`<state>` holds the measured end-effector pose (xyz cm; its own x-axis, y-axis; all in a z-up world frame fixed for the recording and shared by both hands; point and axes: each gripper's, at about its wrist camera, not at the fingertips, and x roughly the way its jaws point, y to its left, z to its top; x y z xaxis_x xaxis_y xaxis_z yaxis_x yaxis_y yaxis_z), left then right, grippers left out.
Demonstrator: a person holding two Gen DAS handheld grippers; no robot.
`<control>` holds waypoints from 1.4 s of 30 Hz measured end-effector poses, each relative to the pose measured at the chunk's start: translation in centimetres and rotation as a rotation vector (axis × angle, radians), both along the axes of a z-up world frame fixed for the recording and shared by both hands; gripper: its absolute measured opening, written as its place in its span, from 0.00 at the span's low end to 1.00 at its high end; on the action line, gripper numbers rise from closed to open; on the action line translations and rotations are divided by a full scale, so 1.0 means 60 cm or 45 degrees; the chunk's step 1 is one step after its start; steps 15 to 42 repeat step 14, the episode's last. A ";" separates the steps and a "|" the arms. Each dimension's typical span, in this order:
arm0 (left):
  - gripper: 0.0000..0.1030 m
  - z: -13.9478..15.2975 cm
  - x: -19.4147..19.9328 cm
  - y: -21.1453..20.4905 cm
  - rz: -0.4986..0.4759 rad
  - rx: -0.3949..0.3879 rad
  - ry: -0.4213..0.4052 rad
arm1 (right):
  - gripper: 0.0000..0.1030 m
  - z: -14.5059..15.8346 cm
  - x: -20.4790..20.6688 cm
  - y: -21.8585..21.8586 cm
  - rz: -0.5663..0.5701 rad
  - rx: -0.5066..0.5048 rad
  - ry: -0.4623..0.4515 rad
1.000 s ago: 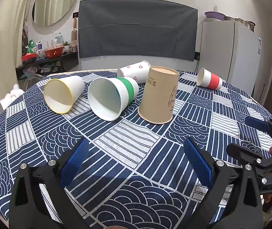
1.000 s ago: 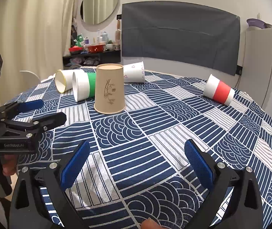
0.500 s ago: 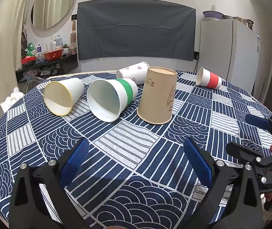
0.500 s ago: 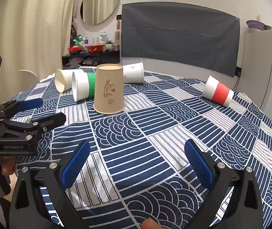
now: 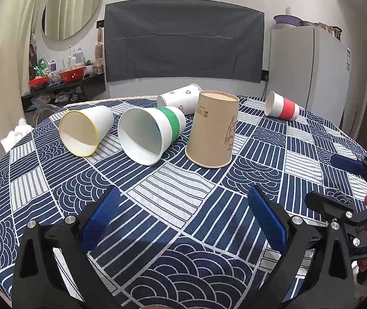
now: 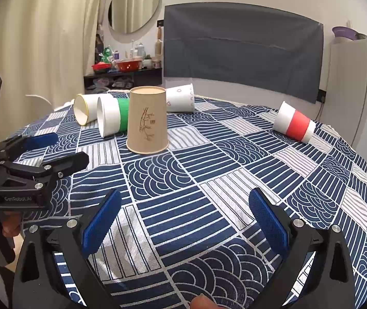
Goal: Flip cup upside down
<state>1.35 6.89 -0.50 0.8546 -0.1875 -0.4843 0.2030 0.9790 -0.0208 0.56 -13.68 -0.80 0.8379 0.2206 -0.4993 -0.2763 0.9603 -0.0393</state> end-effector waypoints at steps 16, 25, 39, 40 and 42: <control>0.94 0.000 -0.002 -0.002 -0.001 0.016 -0.008 | 0.92 -0.001 0.002 0.001 0.006 0.006 0.007; 0.94 0.000 -0.002 -0.002 -0.001 0.016 -0.008 | 0.92 -0.001 0.002 0.001 0.006 0.006 0.007; 0.94 0.000 -0.002 -0.002 -0.001 0.016 -0.008 | 0.92 -0.001 0.002 0.001 0.006 0.006 0.007; 0.94 0.000 -0.002 -0.002 -0.001 0.016 -0.008 | 0.92 -0.001 0.002 0.001 0.006 0.006 0.007; 0.94 0.000 -0.002 -0.002 -0.001 0.016 -0.008 | 0.92 -0.001 0.002 0.001 0.006 0.006 0.007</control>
